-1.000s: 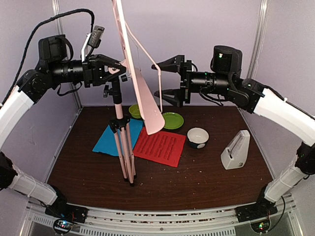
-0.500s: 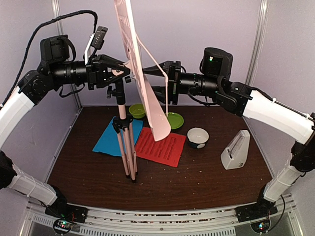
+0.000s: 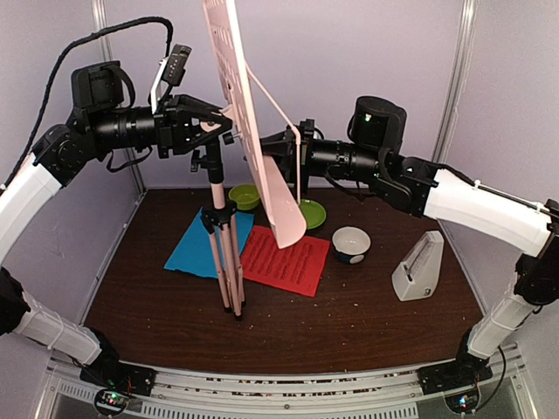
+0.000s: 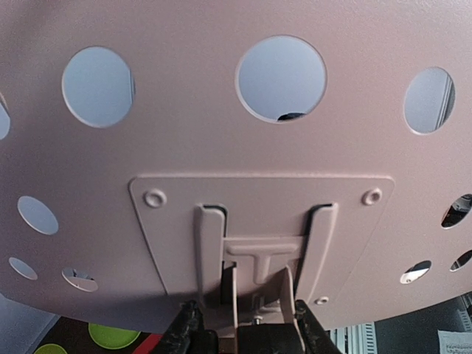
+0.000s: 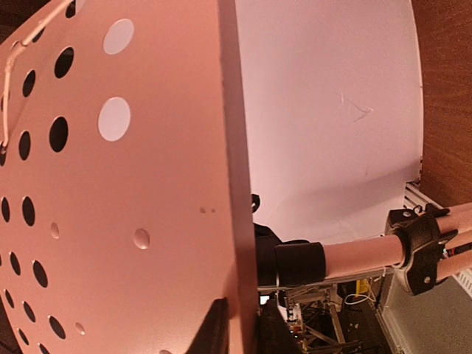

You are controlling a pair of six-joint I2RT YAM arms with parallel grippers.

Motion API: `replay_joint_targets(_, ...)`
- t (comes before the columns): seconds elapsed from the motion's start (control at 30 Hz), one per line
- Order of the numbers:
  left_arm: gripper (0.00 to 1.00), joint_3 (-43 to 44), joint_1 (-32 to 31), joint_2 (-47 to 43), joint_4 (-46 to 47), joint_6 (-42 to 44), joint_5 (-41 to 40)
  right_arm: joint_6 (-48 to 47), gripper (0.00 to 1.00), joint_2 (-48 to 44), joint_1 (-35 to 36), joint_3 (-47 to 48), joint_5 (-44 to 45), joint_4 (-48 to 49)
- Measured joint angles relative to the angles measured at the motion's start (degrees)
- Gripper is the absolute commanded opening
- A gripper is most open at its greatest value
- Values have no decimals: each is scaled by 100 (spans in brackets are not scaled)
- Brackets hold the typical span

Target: Set up the instrument practice props

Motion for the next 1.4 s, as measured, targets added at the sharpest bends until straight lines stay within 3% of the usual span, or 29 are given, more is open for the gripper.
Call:
replay_joint_targets(0.07, 0, 0, 11, 0, 90, 9, -28, 2, 0, 2, -9, -42, 39, 57)
replay_joint_targets(0.27, 3, 0, 4, 17, 28, 2, -96, -59, 0, 2, -7, -245, 50, 278)
replay_joint_targets(0.37, 30, 0, 2, 17, -31, 2, -157, -17, 0, 44, -9, -271, 39, 354)
replay_joint_targets(0.43, 41, 0, 2, 17, -28, 22, -219, -4, 0, 63, -20, -271, 44, 426)
replay_joint_targets(0.53, 49, 0, -2, 11, 33, 90, -332, 17, 0, 87, -31, -280, 61, 518)
replay_joint_targets(0.7, 71, -15, -13, -260, 376, 278, -684, 192, 0, 203, -57, -369, 175, 651)
replay_joint_targets(0.9, 87, -221, -13, -881, 516, 391, -1108, 319, 0, 212, -105, -417, 323, 732)
replay_joint_targets(1.13, 90, -905, -13, -1482, 507, 391, -1849, 437, 0, 212, -160, -538, 516, 931)
replay_joint_targets(1.4, 79, -3501, -15, -3220, 557, -63, -3139, 446, 0, 214, -168, -546, 588, 975)
